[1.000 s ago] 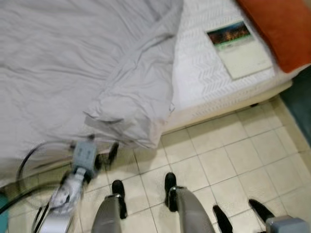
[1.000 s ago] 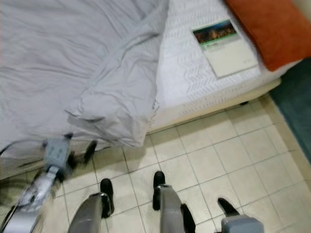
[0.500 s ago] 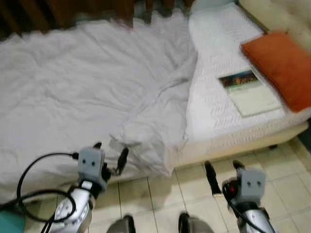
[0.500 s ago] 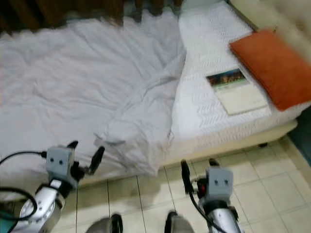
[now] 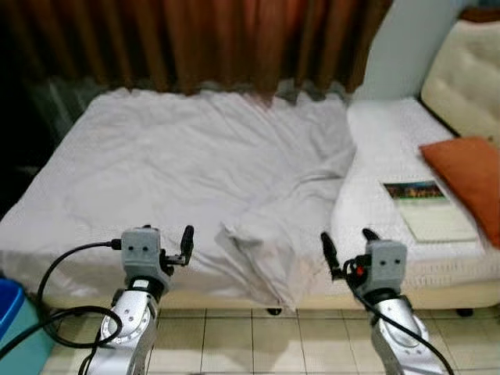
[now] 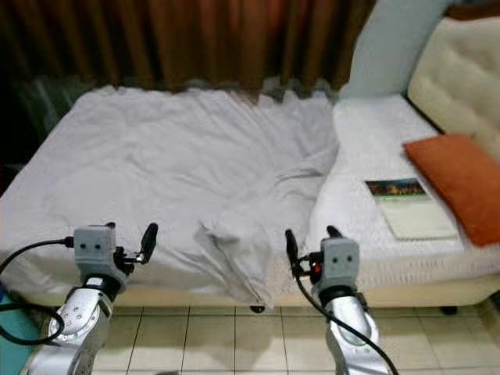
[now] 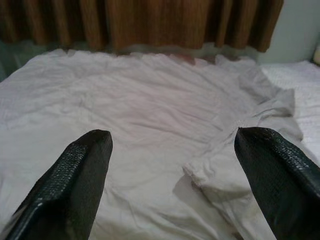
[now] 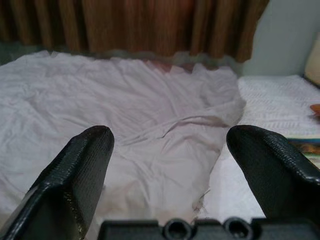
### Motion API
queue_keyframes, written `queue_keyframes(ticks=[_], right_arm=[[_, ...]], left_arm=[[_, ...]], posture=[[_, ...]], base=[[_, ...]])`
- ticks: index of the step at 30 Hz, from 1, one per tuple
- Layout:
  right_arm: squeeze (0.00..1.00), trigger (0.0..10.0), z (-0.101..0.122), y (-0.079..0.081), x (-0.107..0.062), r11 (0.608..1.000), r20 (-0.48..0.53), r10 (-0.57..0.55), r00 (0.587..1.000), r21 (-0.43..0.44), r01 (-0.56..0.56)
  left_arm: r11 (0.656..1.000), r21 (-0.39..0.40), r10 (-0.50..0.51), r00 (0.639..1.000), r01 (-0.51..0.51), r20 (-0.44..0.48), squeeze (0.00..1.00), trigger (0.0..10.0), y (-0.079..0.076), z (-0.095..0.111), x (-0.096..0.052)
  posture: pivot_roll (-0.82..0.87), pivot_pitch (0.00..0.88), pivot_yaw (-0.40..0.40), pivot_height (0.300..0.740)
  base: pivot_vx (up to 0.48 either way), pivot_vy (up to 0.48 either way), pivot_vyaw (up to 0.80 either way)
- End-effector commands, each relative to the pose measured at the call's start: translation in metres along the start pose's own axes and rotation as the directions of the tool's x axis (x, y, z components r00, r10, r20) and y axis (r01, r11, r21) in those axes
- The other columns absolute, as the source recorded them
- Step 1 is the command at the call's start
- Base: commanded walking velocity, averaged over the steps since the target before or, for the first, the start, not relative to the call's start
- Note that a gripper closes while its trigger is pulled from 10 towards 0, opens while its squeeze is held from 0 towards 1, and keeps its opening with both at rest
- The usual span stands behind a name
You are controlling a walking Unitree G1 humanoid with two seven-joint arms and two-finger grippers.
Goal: Clean up the room
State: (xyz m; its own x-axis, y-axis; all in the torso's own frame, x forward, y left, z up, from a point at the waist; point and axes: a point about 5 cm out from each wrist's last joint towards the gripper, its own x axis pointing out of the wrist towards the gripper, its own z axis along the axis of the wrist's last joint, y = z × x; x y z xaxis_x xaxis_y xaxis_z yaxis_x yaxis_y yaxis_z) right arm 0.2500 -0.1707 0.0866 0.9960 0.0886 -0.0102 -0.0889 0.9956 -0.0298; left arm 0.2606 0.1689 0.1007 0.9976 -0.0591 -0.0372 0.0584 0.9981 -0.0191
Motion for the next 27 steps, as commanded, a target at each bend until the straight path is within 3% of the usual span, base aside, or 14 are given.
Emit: queue_keyframes(ticks=[1,16,27], right_arm=[[0.00,10.0,0.001,-0.005,0.002,1.000,0.002,-0.011,1.000,-0.002,0.011],[0.00,10.0,-0.004,-0.009,-0.002,0.999,0.003,-0.020,1.000,-0.032,0.020],[0.00,10.0,-0.003,-0.010,-0.003,0.998,0.006,-0.011,1.000,-0.054,0.012]], left_arm=[[1.000,-0.029,-0.006,0.999,0.005,-0.032,0.00,10.0,-0.001,-0.007,-0.001],[0.992,-0.027,-0.128,0.990,0.127,-0.057,0.00,10.0,-0.012,-0.014,0.014],[0.990,-0.052,-0.133,0.988,0.130,-0.072,0.00,10.0,-0.017,-0.020,0.012]], posture=[[0.06,0.000,-0.035,0.740],[0.00,0.000,0.000,0.740],[-0.01,0.000,-0.001,0.740]], base=[[0.480,0.000,0.00],[0.480,0.000,0.00],[0.480,0.000,-0.26]])
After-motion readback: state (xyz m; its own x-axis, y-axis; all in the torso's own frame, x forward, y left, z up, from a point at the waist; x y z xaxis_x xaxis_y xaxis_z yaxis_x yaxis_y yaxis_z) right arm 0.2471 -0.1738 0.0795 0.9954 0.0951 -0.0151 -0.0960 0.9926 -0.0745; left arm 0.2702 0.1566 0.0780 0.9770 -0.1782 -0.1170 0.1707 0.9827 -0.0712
